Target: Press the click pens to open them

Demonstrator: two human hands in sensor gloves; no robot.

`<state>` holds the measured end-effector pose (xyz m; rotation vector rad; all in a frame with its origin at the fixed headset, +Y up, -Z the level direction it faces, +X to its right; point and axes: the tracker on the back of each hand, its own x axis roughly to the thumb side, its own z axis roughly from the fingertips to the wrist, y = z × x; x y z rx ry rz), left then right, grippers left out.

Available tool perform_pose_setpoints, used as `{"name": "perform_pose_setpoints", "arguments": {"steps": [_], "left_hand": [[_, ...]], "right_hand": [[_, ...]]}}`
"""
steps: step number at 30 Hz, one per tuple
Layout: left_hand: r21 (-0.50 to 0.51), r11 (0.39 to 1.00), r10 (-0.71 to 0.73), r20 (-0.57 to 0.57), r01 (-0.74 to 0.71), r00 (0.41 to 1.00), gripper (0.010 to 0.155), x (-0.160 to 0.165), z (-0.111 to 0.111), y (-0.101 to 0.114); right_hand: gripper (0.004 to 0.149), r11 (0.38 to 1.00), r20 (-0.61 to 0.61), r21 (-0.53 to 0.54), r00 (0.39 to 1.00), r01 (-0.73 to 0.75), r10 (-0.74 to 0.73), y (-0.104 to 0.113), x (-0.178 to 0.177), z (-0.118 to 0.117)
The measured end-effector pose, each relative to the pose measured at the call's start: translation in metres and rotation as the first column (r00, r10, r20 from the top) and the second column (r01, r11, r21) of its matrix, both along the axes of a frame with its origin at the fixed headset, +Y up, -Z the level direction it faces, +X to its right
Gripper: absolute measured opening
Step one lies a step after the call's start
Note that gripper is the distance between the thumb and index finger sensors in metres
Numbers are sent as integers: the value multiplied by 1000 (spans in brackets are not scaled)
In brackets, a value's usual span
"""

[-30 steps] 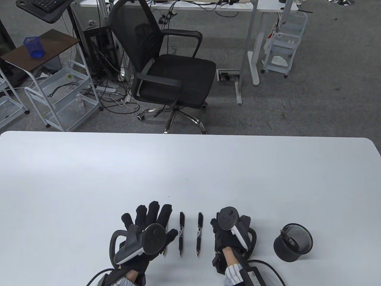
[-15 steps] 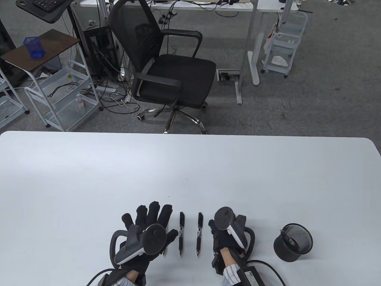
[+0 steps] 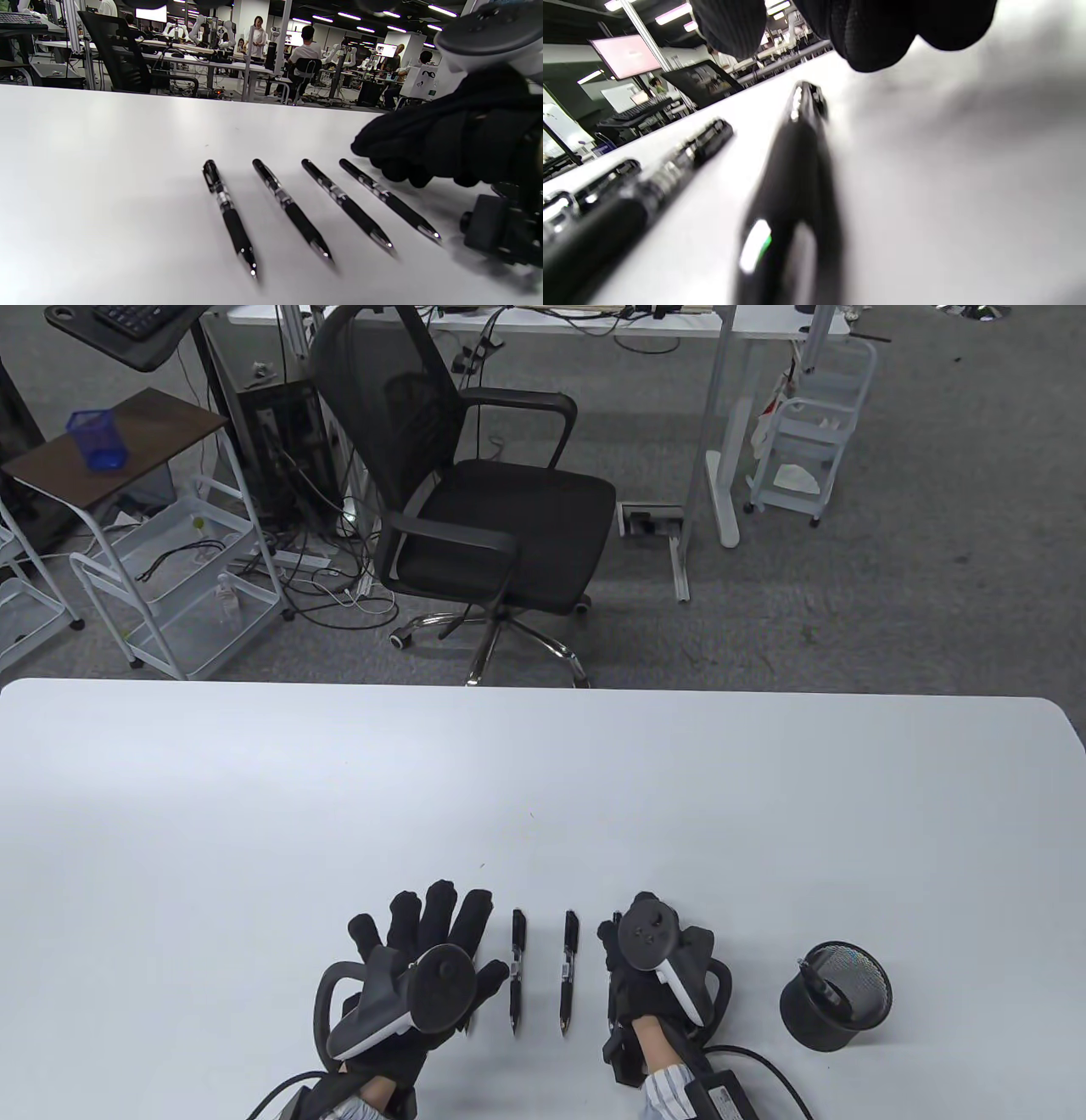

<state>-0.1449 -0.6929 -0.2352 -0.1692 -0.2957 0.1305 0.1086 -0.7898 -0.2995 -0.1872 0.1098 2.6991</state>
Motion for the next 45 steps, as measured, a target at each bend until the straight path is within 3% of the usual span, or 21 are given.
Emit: {"name": "perform_pose_setpoints", "arguments": {"steps": [5, 9, 14, 17, 20, 24, 31, 37, 45], "left_hand": [[4, 1000, 7, 0, -7, 1000, 72, -1, 0, 0], [5, 1000, 17, -3, -17, 1000, 73, -2, -1, 1], [5, 1000, 22, 0, -22, 1000, 73, -3, -1, 1], [2, 1000, 22, 4, -22, 1000, 73, -3, -1, 0], [0, 999, 32, 3, -32, 999, 73, -4, -1, 1], [6, 999, 41, 6, -41, 999, 74, -4, 0, 3], [5, 999, 44, 11, -44, 999, 75, -4, 1, 2], [6, 999, 39, 12, -39, 999, 76, -3, 1, 2], [1, 999, 37, 10, -37, 999, 76, -3, 1, 2]], "right_hand": [[70, 995, -50, 76, 997, 66, -62, 34, -9, 7], [67, 969, -100, 208, 988, 133, -114, 72, -15, 21], [69, 952, -135, 233, 976, 197, -169, 107, -11, 43], [72, 951, -114, 269, 986, 152, -125, 122, 1, 54], [77, 939, -38, 342, 999, 14, -1, 130, 29, 63], [80, 962, 44, 251, 994, -108, 100, 129, 77, 70], [75, 992, 85, 98, 993, -84, 76, 95, 140, 82], [70, 994, 108, 17, 988, -110, 108, 70, 154, 81], [68, 983, 144, 19, 974, -182, 177, 59, 153, 81]]}}
